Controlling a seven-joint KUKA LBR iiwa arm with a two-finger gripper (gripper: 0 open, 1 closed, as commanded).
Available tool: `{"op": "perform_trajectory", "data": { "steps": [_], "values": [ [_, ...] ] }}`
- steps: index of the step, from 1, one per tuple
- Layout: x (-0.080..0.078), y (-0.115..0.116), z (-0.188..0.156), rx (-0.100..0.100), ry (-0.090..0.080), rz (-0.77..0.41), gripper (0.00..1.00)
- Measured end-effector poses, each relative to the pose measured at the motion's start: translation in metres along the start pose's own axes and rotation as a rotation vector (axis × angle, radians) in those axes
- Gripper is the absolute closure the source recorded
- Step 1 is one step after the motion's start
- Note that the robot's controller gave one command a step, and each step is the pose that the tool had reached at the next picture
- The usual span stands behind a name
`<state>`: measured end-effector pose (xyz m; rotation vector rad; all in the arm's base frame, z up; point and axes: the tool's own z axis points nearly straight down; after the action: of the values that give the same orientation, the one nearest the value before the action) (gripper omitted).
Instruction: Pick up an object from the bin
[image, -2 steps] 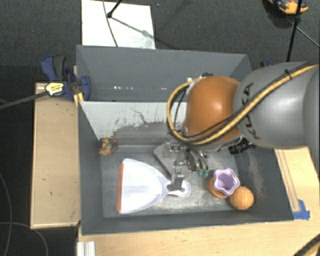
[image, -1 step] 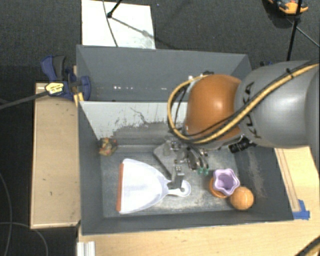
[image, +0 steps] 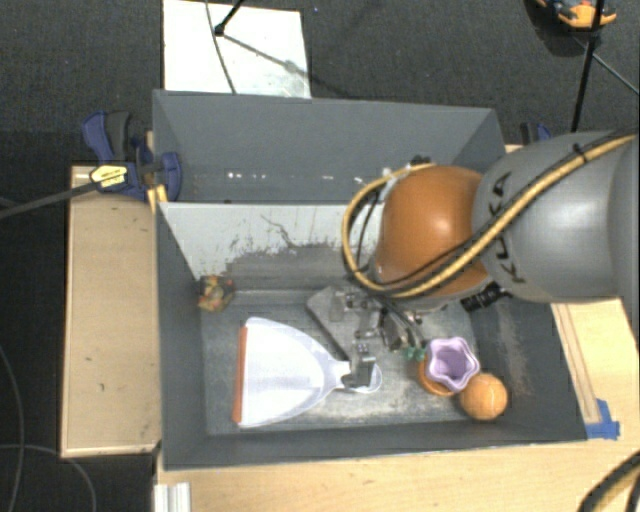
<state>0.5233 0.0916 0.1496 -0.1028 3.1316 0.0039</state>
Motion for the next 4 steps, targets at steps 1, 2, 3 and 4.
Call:
{"op": "perform_trajectory", "data": {
  "steps": [1,2,3,4],
  "values": [
    [0.000,-0.010,0.024,0.002,0.008,0.007,0.00],
    [0.012,-0.032,0.063,0.001,0.006,0.145,1.00],
    [0.012,-0.032,0.063,0.001,0.006,0.146,1.00],
    [0.012,-0.032,0.062,0.001,0.007,0.146,1.00]
  ]
}}
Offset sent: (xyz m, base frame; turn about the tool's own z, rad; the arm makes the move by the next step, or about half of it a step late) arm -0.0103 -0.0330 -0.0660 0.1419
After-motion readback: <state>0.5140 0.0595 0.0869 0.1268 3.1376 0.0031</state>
